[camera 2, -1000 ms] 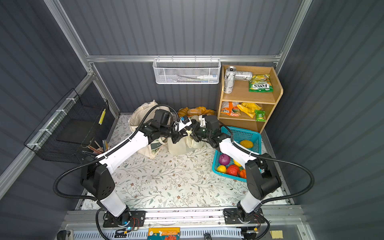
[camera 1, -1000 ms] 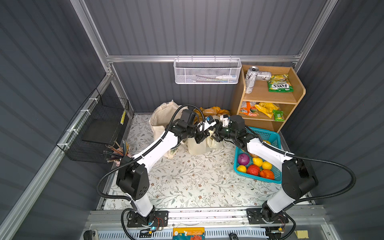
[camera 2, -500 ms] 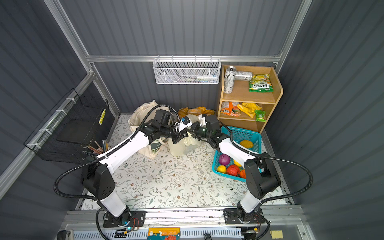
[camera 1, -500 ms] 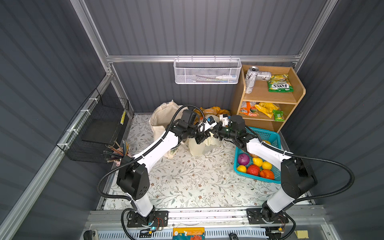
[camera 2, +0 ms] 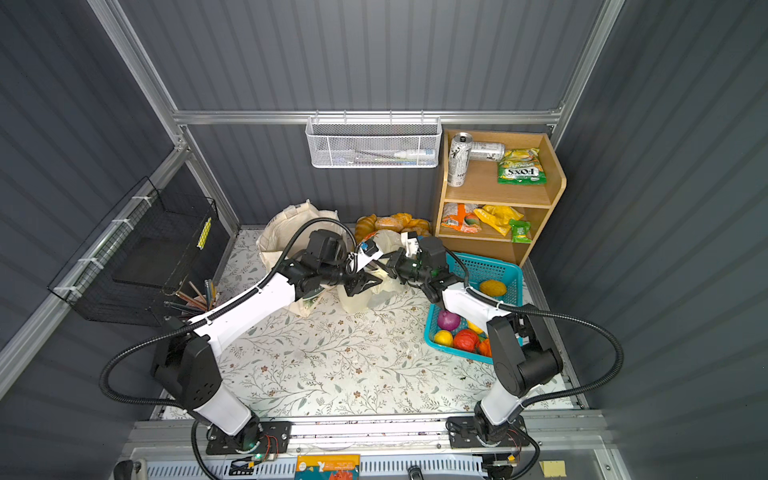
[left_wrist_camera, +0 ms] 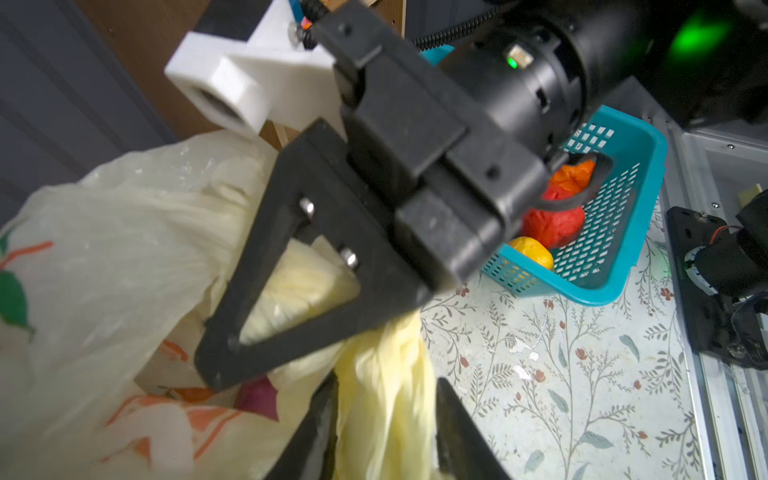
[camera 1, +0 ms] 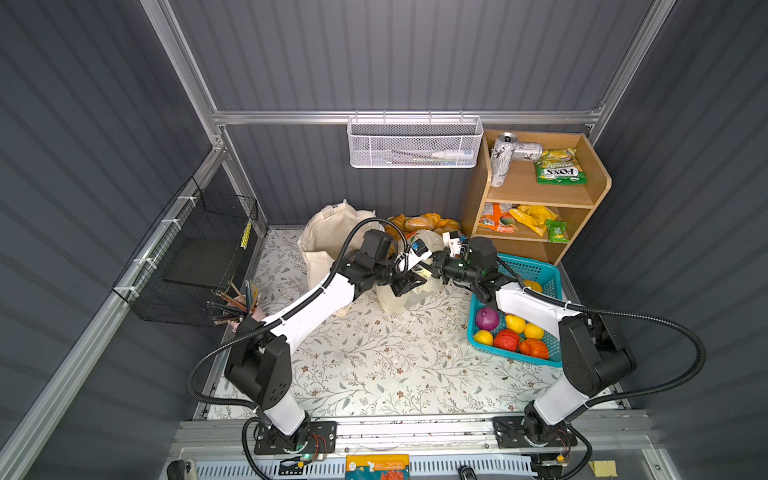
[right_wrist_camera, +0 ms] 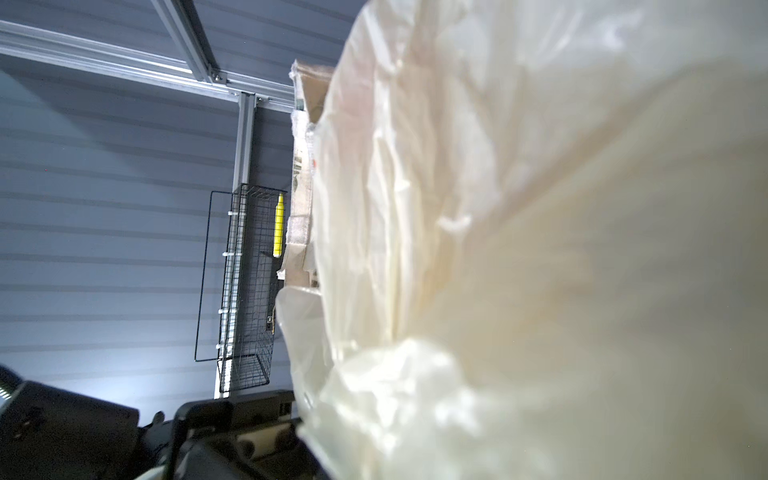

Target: Place the mixed food into the grocery bags and tie them

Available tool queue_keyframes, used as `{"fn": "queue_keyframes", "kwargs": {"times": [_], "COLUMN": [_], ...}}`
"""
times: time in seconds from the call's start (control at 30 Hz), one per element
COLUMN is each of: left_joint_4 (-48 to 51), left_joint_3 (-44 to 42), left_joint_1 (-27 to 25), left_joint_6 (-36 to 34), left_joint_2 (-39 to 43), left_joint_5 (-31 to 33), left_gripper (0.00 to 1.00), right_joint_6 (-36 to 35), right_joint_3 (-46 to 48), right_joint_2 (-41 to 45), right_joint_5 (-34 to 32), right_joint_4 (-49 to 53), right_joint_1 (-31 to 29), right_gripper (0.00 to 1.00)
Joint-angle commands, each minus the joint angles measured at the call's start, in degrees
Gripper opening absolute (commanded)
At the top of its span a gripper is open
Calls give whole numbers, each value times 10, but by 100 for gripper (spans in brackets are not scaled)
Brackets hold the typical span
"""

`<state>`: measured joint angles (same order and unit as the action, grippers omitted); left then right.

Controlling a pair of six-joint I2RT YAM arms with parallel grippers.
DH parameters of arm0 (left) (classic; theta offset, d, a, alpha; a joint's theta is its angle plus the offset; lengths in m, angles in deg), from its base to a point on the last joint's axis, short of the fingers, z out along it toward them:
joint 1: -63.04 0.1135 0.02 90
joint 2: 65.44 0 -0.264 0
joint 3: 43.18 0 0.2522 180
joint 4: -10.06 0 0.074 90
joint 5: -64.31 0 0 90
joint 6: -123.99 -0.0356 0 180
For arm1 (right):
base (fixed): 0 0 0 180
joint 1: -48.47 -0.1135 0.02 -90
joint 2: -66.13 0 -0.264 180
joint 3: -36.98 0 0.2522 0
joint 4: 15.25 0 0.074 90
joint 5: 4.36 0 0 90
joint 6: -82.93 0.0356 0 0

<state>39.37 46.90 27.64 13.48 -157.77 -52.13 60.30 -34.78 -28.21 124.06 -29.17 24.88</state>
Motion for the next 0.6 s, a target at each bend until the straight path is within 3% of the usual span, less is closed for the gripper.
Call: {"fn": "queue_keyframes", "kwargs": {"times": [0.0, 0.07, 0.2, 0.33, 0.47, 0.57], "left_joint_4": [-78, -111, -152, -220, -147, -164], "left_joint_3": [-40, -58, -67, -88, -41, -53], "left_joint_1": [18, 29, 41, 52, 52, 48], "left_joint_6": [64, 93, 128, 167, 150, 156], "left_joint_2": [58, 84, 102, 109, 61, 46], "left_joint_5": [12, 4, -3, 29, 36, 11], "left_gripper": [52, 59, 61, 65, 66, 67], "right_joint_6": [-6, -8, -8, -9, -8, -8], "right_joint_3": [25, 41, 69, 91, 101, 105], "right_joint_2": [12, 13, 15, 17, 9, 5], "right_joint_5": [69, 86, 111, 139, 168, 185], "right_joint_4": [-87, -98, -135, -177, -211, -231], "right_joint_1": [16, 26, 40, 52, 61, 64], "right_gripper": [0, 0, 0, 0, 0, 0]}}
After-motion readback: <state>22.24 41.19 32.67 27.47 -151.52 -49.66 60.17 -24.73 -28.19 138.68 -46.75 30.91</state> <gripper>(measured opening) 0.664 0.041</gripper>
